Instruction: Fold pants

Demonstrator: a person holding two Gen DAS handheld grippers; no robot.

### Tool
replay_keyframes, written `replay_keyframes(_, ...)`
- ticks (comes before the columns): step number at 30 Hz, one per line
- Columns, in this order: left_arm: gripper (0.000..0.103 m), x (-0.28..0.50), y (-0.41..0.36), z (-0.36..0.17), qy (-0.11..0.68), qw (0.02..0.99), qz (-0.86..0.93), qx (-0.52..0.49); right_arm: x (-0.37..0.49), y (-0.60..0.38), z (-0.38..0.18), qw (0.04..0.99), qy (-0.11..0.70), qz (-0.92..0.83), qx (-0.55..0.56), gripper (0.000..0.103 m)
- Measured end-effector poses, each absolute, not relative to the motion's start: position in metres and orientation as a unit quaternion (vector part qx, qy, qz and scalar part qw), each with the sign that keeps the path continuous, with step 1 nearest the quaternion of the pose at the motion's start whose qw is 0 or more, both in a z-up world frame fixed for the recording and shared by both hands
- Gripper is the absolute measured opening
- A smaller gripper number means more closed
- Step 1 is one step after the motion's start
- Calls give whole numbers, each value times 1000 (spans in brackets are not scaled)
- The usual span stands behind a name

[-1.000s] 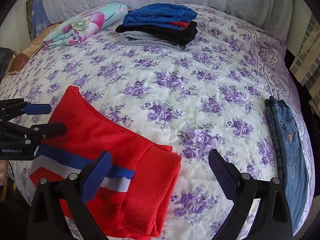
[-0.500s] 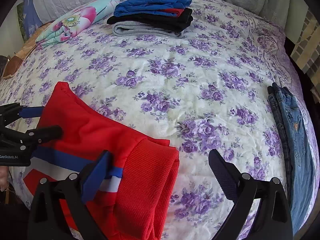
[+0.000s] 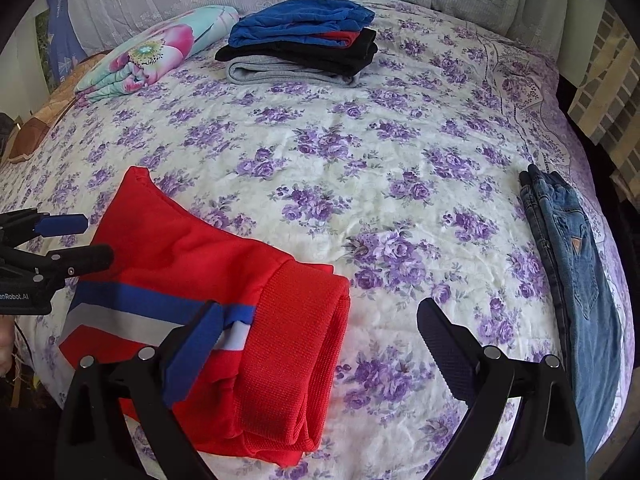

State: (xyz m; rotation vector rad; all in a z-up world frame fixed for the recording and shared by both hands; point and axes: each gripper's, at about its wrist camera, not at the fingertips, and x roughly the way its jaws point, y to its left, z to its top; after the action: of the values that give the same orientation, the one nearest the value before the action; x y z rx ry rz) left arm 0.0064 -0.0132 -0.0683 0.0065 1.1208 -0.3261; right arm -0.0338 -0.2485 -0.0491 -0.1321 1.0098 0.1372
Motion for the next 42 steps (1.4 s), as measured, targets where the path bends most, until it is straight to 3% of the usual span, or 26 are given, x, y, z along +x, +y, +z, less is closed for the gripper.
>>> replay_keyframes(16,79,-34,0,-86,564,811,-156,4,-100,-274,-54,870,488,65,-35,98)
replay_keyframes(22,89,-36,12,-109,595,789,-146,-34,-104,-277,-86,849,524,53,-40,98)
replay_keyframes(26,90,-41,16,-113,602,785,-140,-49,-113,-277,-111,827,556,47,-74,98)
replay_keyframes(31,90,-48,16,-110,599,789,-131,-42,-131,-281,-71,871,479,108,-29,97)
replay_keyframes(33,90,-50,16,-110,598,790,-129,-41,-134,-282,-46,887,433,162,10,89)
replay_keyframes(35,90,-52,17,-108,597,791,-127,-38,-132,-273,-33,885,412,216,28,71)
replay_keyframes(37,90,-54,17,-107,596,792,-125,-35,-123,-256,-31,877,412,248,15,43)
replay_keyframes(42,90,-57,16,-103,592,796,-126,-20,-107,-214,-51,849,449,274,-45,32)
